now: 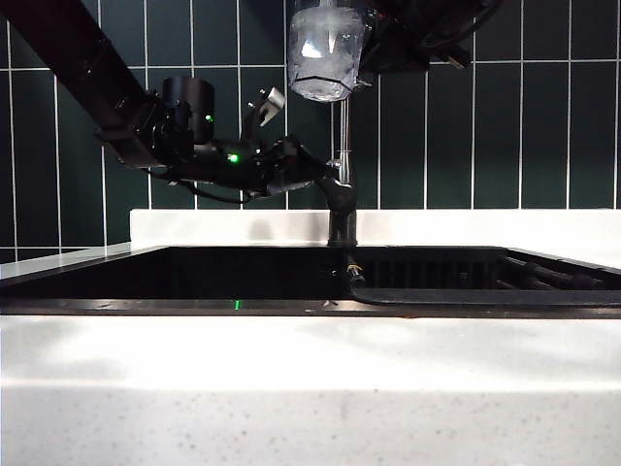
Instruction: Pick up the mug next to the sink, go to the faucet to get some water, pour the water into the sink, and finally put the mug back to its place.
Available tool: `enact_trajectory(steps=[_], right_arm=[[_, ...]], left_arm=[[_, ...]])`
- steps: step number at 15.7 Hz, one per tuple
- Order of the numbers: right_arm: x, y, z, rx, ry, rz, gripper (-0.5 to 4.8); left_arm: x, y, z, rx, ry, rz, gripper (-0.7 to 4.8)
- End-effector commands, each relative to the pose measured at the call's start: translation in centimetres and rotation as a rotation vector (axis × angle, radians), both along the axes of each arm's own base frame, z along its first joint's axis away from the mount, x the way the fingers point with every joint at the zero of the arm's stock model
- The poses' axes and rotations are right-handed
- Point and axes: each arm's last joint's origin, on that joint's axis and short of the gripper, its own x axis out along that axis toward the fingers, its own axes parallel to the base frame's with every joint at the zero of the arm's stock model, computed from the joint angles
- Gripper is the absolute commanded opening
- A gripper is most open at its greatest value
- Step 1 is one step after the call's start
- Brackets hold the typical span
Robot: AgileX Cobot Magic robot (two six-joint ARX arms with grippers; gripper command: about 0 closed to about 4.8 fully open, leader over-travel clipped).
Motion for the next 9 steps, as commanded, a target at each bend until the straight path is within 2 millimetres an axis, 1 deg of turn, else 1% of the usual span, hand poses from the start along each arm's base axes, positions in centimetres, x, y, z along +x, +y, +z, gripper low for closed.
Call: enact_trajectory(steps=[1, 3, 5, 8, 9], right_arm=[[-0.14, -0.01, 1.03, 0.031, -0.052, 0.003, -0.09], [-0.14, -0.01, 1.03, 0.031, -0.052, 0.003, -0.09], [-0.14, -0.01, 1.01, 0.030, -0.050, 0.003, -0.09], [-0.14, -0.02, 0.99, 0.029, -0.049, 0.003, -0.09], [-0.15, -0.02, 0.97, 0.028, -0.047, 0.003, -0.09]], left_arm=[[0.79, 1.12, 0.36, 0.002, -0.025, 0.271, 3.38], [0.71, 1.04, 0.36, 0.002, -0.026, 0.225, 3.39], [0.24, 0.69, 0.38, 0.006, -0.041, 0.013, 3.41], [-0.14, 0.48, 0.39, 0.000, -0.041, -0.138, 3.41], [-0.20, 0.46, 0.39, -0.003, -0.037, -0.163, 3.41]])
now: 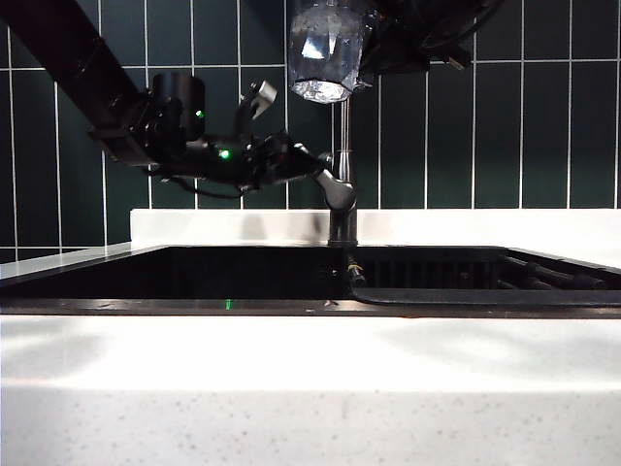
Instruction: Pick up the mug next to the sink, go to the faucet to get some water, pour the water into the sink, and finally put the mug back to its place.
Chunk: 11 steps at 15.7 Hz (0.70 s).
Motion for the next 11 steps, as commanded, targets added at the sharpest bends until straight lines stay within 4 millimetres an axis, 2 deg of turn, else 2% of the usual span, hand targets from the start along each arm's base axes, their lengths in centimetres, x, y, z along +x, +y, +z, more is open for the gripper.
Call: enact_trajectory(steps=[1, 4, 8, 11], right_arm=[[-0.1, 0.0, 1.0, 0.029, -0.045, 0.004, -0.09], [-0.2, 0.0, 0.8, 0.012, -0.041, 0.006, -0.09], [-0.2, 0.0, 0.8, 0.007, -0.037, 0.005, -0.09], [-0.2, 0.0, 0.8, 0.005, -0.040, 0.006, -0.09]], left_arm=[[-0.2, -0.1, 0.1, 0.000, -0.003, -0.074, 3.41], [0.0, 0.6, 0.0, -0.003, 0.016, -0.047, 3.41], [0.6, 3.6, 0.1, -0.020, 0.080, -0.017, 3.42], [0.4, 4.7, 0.7, -0.006, 0.084, -0.063, 3.41]])
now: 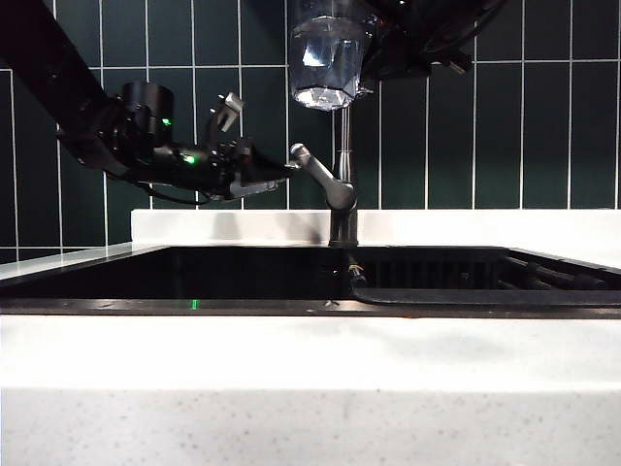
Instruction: Pick up the mug next to the sink, go to the faucet to get some water, pour the water into the sink, and finally put the mug back to its place.
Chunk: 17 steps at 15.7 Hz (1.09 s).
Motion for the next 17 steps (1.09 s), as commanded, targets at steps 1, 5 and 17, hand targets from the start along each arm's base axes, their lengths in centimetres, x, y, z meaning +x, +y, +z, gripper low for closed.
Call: enact_trajectory(steps=[1, 5, 17], right_arm=[[-0.1, 0.0, 1.1, 0.031, -0.058, 0.002, -0.09], [-0.2, -0.1, 1.1, 0.029, -0.054, 0.003, -0.09], [-0.4, -0.4, 0.6, -0.067, -0.047, -0.007, -0.09]], left_arm=[[-0.6, 0.3, 1.3, 0.016, -0.021, -0.068, 3.41], [-1.4, 1.6, 1.8, 0.052, -0.015, -0.212, 0.10], [-10.8, 3.7, 7.2, 0.299, -0.057, -0.093, -0.05]])
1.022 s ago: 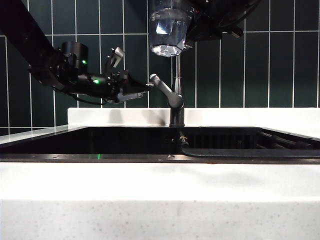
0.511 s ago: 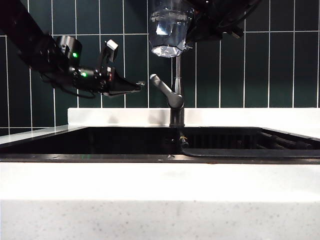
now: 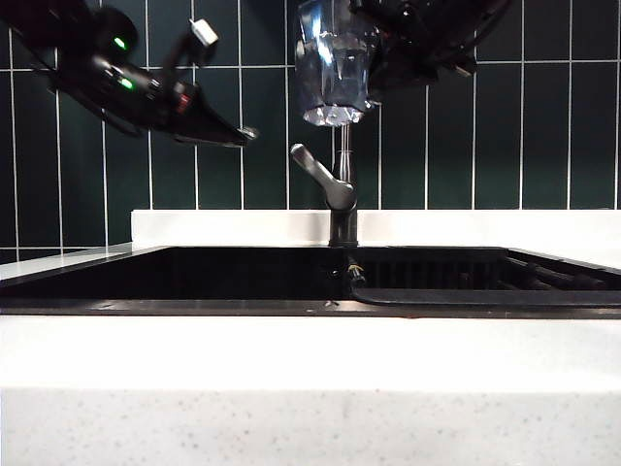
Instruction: Pick up the mug next to the sink, go to the faucet to get some water, pour the water into the sink, and finally put the mug back to its place.
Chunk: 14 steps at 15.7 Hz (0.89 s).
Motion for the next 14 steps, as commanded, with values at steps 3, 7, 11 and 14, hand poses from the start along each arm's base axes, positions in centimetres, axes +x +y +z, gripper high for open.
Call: enact_trajectory(steps=[3, 7, 11, 14], right_arm=[[-0.3, -0.2, 1.2, 0.012, -0.069, 0.007, -0.09], [-1.5, -0.9, 0.1, -0.091, -0.096, -0.038, -0.09], [-3.7, -2.0, -1.8, -0.170, -0.084, -0.086, -0.09], [-5.6, -2.9, -2.6, -0.245, -0.091, -0.133, -0.09]], left_arm=[[-5.9, 0.9, 0.6, -0.112, -0.089, 0.160, -0.06], [-12.8, 1.8, -0.2, -0.236, -0.139, 0.271, -0.06], [-17.8, 1.6, -0.8, -0.273, -0.139, 0.251, -0.06], [-21.7, 0.9, -1.5, -0.281, -0.190, 0.318, -0.06]])
